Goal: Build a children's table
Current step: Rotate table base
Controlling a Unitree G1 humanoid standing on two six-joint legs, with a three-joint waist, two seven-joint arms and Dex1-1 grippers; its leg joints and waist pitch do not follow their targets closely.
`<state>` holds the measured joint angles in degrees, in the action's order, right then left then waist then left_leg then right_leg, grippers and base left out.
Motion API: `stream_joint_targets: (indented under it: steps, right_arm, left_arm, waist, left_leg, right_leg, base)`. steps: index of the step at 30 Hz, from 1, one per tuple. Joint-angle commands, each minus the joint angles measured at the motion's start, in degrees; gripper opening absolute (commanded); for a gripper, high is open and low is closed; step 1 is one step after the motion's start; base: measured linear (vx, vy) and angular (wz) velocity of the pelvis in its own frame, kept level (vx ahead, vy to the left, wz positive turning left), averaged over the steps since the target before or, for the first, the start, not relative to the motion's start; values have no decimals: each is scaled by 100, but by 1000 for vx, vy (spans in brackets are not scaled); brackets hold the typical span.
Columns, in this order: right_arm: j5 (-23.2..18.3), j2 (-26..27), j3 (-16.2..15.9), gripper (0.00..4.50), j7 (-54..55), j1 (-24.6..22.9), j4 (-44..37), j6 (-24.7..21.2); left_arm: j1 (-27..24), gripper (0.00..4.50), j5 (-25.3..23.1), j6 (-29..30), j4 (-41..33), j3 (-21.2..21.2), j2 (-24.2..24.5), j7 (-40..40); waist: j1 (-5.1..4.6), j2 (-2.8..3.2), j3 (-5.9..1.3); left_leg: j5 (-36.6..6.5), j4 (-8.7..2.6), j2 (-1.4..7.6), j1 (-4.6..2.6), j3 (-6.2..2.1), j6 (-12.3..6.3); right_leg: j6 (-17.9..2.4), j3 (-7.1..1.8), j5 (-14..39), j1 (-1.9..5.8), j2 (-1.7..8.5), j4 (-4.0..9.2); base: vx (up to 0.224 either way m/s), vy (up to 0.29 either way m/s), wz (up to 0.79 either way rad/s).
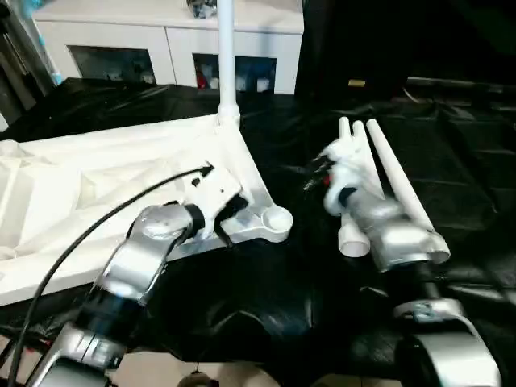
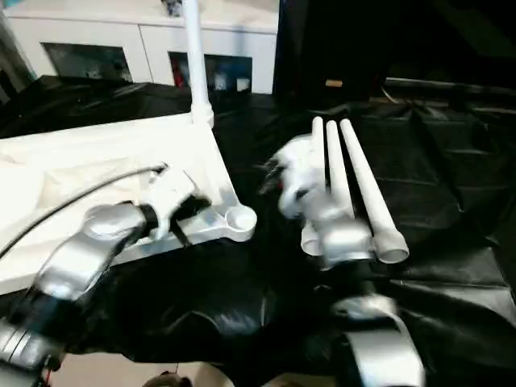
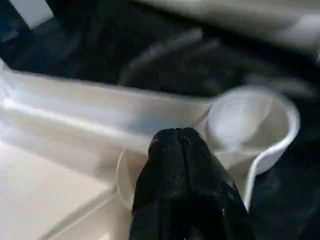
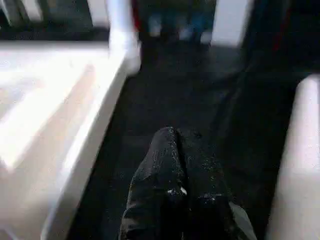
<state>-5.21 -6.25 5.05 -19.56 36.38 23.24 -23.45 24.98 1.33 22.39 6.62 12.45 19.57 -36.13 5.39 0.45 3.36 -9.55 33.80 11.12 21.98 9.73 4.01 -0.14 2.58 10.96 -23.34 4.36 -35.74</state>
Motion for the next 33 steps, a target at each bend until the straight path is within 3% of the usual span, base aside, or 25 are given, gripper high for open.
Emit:
stream_joint_targets:
  steps: [1,4,5,6,7,8,9,12,14,19,23,33]
  right_arm:
    - [-178,-14,-5,0,-142,-190,-456,-421]
    - [-224,-7,-10,31,-142,-295,-752,-637]
    - [-244,37,74,38,162,-424,-1071,-1131]
    - [-195,42,135,49,363,-459,-1128,-1363]
    - [-167,42,168,49,507,-500,-1234,-1572]
    - [-151,30,217,63,604,-514,-1273,-1688]
    - [-166,26,283,75,667,-512,-1286,-1784]
    - [-207,-45,508,85,867,-407,-1303,-2257]
    - [-177,-77,551,110,942,-366,-1292,-2389]
    - [-186,-113,602,147,1030,-326,-1326,-2613]
    - [-200,-144,630,181,1206,-287,-1429,-2828]
    - [-221,-194,684,258,1364,-231,-1348,-3073]
  left_arm:
    - [-116,33,182,33,-295,-172,-13,21]
    - [-262,42,341,144,-533,-312,-35,77]
    - [-471,47,565,413,-929,-518,-132,155]
    - [-576,77,647,561,-1148,-578,-185,186]
    - [-655,77,697,655,-1308,-611,-217,203]
    - [-706,85,727,720,-1419,-606,-248,214]
    - [-753,86,747,755,-1517,-580,-263,213]
    - [-978,118,826,883,-1939,-443,-329,277]
    - [-1013,125,870,934,-2022,-415,-385,310]
    - [-1027,164,970,1108,-2240,-306,-427,243]
    - [-1011,200,1106,1386,-2500,-239,-362,121]
    - [-1148,277,1201,1693,-2793,4,-173,-4]
  waist:
    - [4,68,-418]
    - [-9,57,-397]
    - [-37,-48,-382]
    - [-28,-30,-377]
    - [-31,-9,-374]
    - [-19,-55,-380]
    - [-19,-43,-377]
    - [-36,-98,-371]
    - [-26,-78,-375]
    - [-36,-120,-389]
    - [-45,-108,-394]
    - [-46,-84,-392]
  left_leg:
    - [-1268,-405,128,-118,-20,144]
    - [-1474,-426,136,-130,-23,209]
    - [-1464,-435,137,-115,-10,212]
    - [-1388,-444,142,-109,-16,214]
    - [-1352,-445,150,-118,-20,244]
    - [-1319,-439,147,-124,-12,227]
    - [-1340,-439,138,-125,-9,235]
    - [-1274,-439,134,-107,-3,249]
    - [-1206,-428,129,-119,4,275]
    - [-1020,-410,110,-91,7,260]
    - [-890,-391,102,-98,18,269]
    - [-966,-392,93,-106,14,359]
  right_leg:
    - [-1141,-197,463,298,265,375]
    - [-1045,-207,951,268,281,420]
    - [-1007,-215,1094,276,274,438]
    - [-961,-216,1201,268,282,440]
    - [-955,-219,1209,260,279,422]
    - [-900,-220,1285,240,278,430]
    - [-873,-220,1347,231,276,441]
    - [-692,-227,1365,226,263,452]
    - [-668,-229,1233,212,252,446]
    - [-637,-229,1011,246,255,421]
    - [-675,-227,810,251,241,399]
    - [-586,-226,938,251,231,406]
  base:
    - [0,0,0]
    - [0,0,0]
    - [0,0,0]
    - [0,0,0]
    - [0,0,0]
    - [0,0,0]
    - [0,0,0]
    - [0,0,0]
    - [0,0,0]
    - [0,0,0]
    - [0,0,0]
    - [0,0,0]
